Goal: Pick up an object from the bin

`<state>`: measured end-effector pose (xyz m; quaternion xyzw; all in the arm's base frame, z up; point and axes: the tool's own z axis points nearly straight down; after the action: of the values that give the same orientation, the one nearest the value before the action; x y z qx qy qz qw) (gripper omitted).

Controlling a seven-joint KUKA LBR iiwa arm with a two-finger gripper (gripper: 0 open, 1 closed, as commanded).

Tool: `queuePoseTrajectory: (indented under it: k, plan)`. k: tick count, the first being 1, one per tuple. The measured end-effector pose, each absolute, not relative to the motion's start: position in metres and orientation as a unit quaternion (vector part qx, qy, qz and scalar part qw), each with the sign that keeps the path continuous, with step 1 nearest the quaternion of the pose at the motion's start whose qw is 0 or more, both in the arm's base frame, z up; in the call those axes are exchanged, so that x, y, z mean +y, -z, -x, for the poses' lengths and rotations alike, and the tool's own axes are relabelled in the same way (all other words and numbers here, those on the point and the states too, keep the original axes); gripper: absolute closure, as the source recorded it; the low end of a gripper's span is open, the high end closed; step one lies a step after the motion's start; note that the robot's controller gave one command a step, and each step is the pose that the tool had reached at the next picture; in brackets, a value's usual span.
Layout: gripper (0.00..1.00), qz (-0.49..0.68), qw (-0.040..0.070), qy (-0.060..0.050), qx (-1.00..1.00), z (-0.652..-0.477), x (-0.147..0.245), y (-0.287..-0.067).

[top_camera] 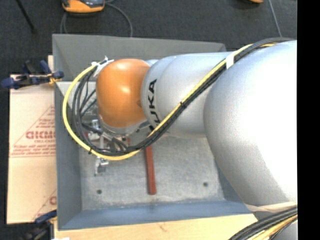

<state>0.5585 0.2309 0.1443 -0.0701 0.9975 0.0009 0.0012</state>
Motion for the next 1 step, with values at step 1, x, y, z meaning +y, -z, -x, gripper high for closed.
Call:
queuePoseTrajectory:
  k: [1]
  plan:
    - [0.00,0.060,0.003,-0.001,0.998,-0.6207,0.2159,-0.1375]
